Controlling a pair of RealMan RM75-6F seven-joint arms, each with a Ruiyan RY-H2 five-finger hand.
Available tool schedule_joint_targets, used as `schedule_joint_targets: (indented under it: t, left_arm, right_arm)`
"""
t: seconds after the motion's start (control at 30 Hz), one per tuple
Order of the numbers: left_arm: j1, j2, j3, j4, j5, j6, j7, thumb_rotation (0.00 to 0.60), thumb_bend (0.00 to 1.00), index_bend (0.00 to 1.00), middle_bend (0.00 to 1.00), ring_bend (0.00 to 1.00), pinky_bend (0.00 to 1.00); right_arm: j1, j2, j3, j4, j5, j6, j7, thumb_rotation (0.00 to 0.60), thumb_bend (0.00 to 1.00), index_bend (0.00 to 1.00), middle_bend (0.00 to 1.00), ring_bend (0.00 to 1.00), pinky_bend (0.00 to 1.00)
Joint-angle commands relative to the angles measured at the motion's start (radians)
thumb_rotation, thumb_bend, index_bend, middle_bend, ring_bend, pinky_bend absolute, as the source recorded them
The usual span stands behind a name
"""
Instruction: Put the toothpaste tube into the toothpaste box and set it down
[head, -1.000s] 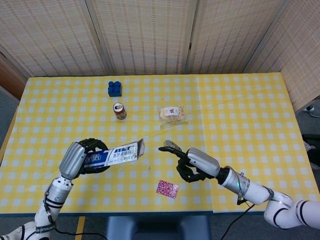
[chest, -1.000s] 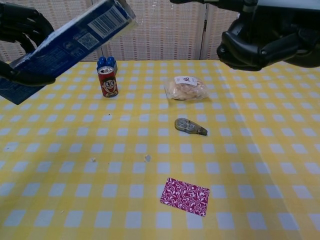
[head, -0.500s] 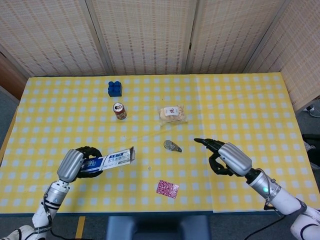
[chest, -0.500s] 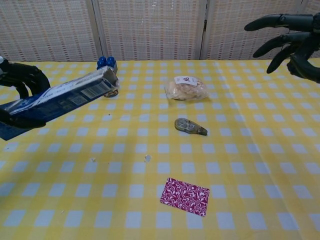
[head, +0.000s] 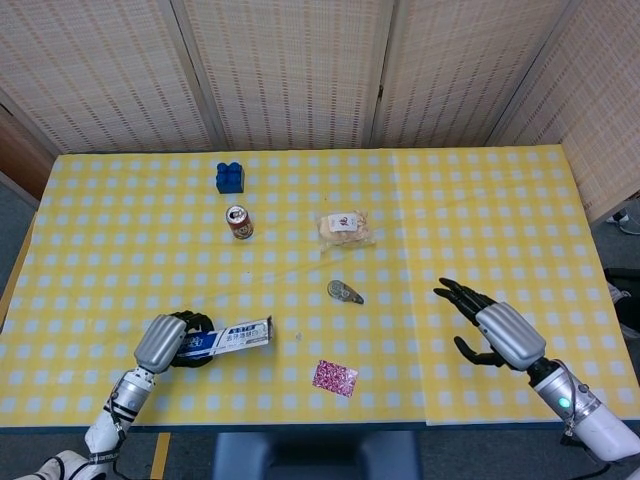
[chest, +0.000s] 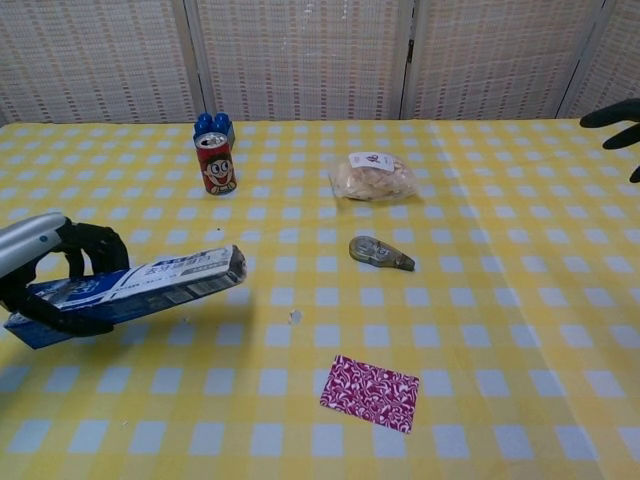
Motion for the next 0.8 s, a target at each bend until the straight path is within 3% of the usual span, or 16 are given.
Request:
schedule_joint_targets:
  t: [0.03, 0.17, 0.3, 0.4, 0.5, 0.67, 0.8]
  left_arm:
    - [-0.001, -0.048, 0.007, 0.069, 0.007, 0.003, -0.008, 0.6, 0.32, 0.58, 0.65, 0.46, 0.56]
    - [-0.005, -0.061, 0.009, 0.098, 0.005, -0.009, -0.032, 0.6, 0.32, 0.5, 0.56, 0.39, 0.47]
    - [-0.009, -0.046, 0.014, 0.087, 0.014, -0.007, -0.044, 0.6, 0.23, 0.2, 0.23, 0.09, 0.16]
    - [-0.011, -0.023, 0.017, 0.057, 0.017, -0.006, -0.041, 0.6, 0.17, 0.03, 0.05, 0.0, 0.02]
    - [-0.01, -0.003, 0.016, 0.02, 0.025, 0.014, -0.038, 0.6, 0.14, 0.0, 0.0, 0.0, 0.0]
    - [0.002, 0.058, 0.012, -0.073, 0.064, 0.096, -0.002, 0.6, 0.13, 0.0, 0.0, 0.0, 0.0]
    - [0.04, 0.172, 0.025, -0.169, 0.101, 0.187, 0.081, 0.6, 0.13, 0.0, 0.0, 0.0, 0.0]
  right_arm:
    - [-0.005, -0.001, 0.009, -0.002, 0.004, -0.007, 0.0, 0.6, 0.54, 0.0, 0.03, 0.09, 0.21]
    - [-0.006, 0.002, 0.019, -0.006, 0.004, -0.02, 0.0, 0.6, 0.54, 0.0, 0.02, 0.09, 0.21]
    - [-0.015, 0.002, 0.03, -0.005, 0.013, -0.022, -0.021, 0.6, 0.54, 0.0, 0.02, 0.09, 0.21]
    - [-0.02, 0.005, 0.034, -0.01, 0.016, -0.031, -0.026, 0.6, 0.54, 0.0, 0.01, 0.09, 0.21]
    - [-0.024, 0.007, 0.037, -0.012, 0.012, -0.035, -0.029, 0.6, 0.54, 0.0, 0.01, 0.09, 0.21]
    - [-0.036, 0.016, 0.042, -0.012, 0.004, -0.027, -0.025, 0.6, 0.54, 0.0, 0.0, 0.09, 0.21]
    - [-0.077, 0.043, 0.053, -0.022, 0.038, 0.011, -0.123, 0.6, 0.54, 0.0, 0.0, 0.07, 0.2]
